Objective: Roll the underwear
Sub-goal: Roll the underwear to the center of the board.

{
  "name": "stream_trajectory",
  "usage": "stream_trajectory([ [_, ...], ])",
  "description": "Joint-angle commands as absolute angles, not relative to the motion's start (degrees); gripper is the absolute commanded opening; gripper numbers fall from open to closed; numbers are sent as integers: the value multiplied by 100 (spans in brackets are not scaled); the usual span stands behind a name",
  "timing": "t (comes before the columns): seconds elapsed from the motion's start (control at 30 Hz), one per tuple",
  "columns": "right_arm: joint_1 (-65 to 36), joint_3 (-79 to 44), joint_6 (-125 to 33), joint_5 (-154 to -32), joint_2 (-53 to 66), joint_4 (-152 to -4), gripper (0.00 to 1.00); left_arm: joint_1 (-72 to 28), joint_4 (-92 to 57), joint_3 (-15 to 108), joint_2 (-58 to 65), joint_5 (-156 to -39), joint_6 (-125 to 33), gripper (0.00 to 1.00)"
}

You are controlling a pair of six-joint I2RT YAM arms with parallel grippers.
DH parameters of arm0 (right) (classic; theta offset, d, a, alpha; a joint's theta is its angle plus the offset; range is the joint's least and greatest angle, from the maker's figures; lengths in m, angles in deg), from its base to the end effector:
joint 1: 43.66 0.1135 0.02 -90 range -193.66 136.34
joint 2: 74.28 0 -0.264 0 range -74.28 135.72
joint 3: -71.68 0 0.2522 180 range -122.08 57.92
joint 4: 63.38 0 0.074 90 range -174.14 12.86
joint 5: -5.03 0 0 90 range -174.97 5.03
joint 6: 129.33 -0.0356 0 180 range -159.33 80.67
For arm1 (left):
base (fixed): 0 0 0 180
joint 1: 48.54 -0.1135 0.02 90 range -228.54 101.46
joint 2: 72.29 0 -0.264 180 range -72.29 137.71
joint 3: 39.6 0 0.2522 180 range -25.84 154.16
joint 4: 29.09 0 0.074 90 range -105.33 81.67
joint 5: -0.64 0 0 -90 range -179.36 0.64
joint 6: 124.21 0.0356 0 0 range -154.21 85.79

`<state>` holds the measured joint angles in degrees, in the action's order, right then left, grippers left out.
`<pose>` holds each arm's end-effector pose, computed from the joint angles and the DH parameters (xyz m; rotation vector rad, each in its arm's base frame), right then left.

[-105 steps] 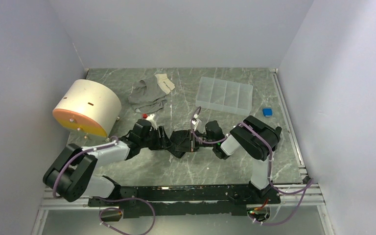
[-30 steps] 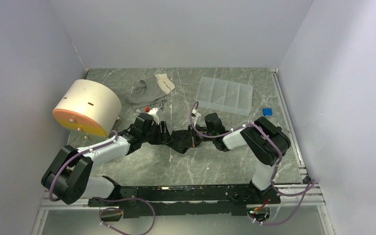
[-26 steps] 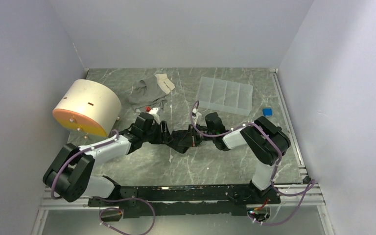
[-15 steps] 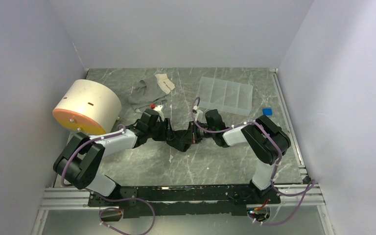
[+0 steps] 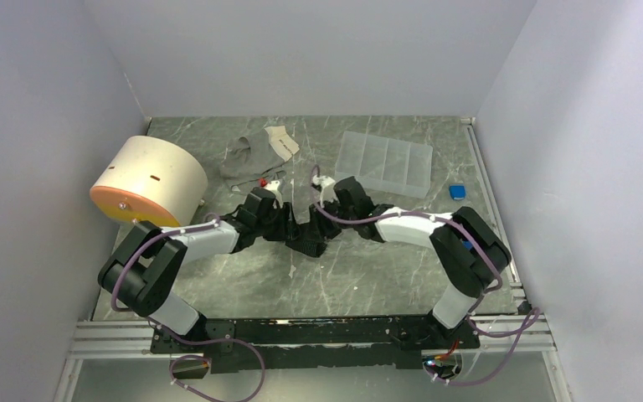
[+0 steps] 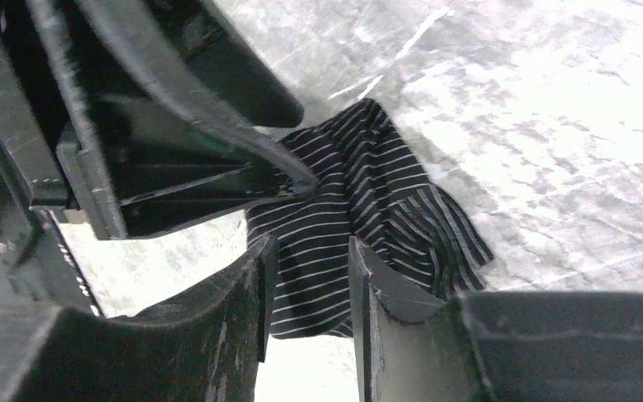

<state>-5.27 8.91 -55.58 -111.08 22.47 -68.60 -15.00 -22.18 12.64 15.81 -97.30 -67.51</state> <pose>0.2586 0.2248 0.1677 -0.7089 2.2685 1.0015 0.2439 -0.1676 0.1554 0.0788 2.4279 -0.7253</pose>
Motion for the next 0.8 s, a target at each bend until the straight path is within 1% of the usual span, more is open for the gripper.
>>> stream_trajectory([
  [0.0,108,731,-4504,-9778,1911,-7439,40,-1418,-1974,1190,1675,-9639,-6736,52],
  [0.1,505,844,-4190,-9221,1863,-7217,44,-1410,-1917,1228,1666,-9622,-6710,52],
  [0.17,572,773,-4135,-9111,1986,-7264,44,-1414,-1898,1239,1654,-9617,-6699,52],
  [0.2,595,717,-4139,-9003,2057,-7327,42,-1414,-1891,1243,1643,-9625,-6685,52],
  [0.23,610,691,-4139,-8912,2118,-7381,34,-1410,-1879,1247,1641,-9626,-6694,52],
  [0.3,609,719,-4105,-8937,2184,-7376,23,-1414,-1882,1241,1602,-9633,-6715,52],
  [0.37,594,780,-4227,-9049,2221,-7345,9,-1409,-1932,1215,1543,-9667,-6784,53],
  [0.4,545,836,-4317,-9147,2228,-7290,5,-1410,-1949,1209,1509,-9685,-6838,55],
  [0.47,340,1046,-4682,-9644,2273,-7084,1,-1409,-1969,1204,1393,-9708,-6945,61],
  [0.6,-301,1623,-5483,-10688,2317,-6185,0,-1420,-2000,1151,930,-9731,-7113,72],
  [0.7,-576,1895,-5904,-11218,2417,-5688,0,-1417,-2203,1068,638,-9878,-7138,76],
  [0.77,-724,1960,-6093,-11425,2547,-5523,1,-1412,-2210,1055,525,-9899,-7112,76],
])
